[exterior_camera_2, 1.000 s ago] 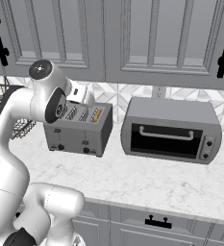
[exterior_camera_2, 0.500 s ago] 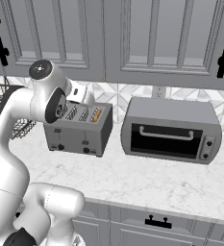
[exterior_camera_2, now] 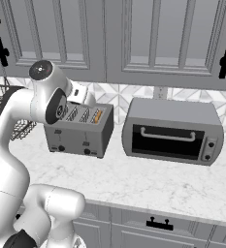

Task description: Start the toaster. Once the lever pops up, take the bread to the plate on the dining counter.

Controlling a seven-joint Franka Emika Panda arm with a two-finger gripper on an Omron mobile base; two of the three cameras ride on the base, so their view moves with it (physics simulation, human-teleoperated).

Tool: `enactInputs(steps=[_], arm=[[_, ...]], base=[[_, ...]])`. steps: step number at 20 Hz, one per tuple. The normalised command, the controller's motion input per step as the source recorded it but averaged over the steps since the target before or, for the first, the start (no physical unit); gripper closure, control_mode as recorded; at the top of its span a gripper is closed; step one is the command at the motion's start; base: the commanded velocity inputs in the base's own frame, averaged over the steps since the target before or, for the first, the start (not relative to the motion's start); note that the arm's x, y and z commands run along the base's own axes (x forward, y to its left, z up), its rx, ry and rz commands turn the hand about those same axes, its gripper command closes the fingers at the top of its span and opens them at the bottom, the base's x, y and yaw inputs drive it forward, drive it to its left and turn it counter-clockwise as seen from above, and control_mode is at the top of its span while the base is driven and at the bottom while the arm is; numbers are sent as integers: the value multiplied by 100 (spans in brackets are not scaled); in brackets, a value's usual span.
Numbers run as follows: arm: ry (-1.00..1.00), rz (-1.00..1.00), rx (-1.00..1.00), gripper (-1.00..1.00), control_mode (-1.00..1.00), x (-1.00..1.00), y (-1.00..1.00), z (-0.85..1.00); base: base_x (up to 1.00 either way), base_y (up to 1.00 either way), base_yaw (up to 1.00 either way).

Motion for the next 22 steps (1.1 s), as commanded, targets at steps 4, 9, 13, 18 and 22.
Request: enactInputs(steps=[4, 9, 13, 18, 22], arm=[[0, 0, 0, -100, -100, 0, 0, 0], [0, 0, 0, -100, -100, 0, 0, 0], [0, 0, 0, -100, -100, 0, 0, 0], [0, 0, 0, -100, -100, 0, 0, 0], [0, 0, 0, -100, -100, 0, 0, 0]], base=[[0, 0, 0], [0, 0, 0], [0, 0, 0], [0, 0, 0], [0, 0, 0]])
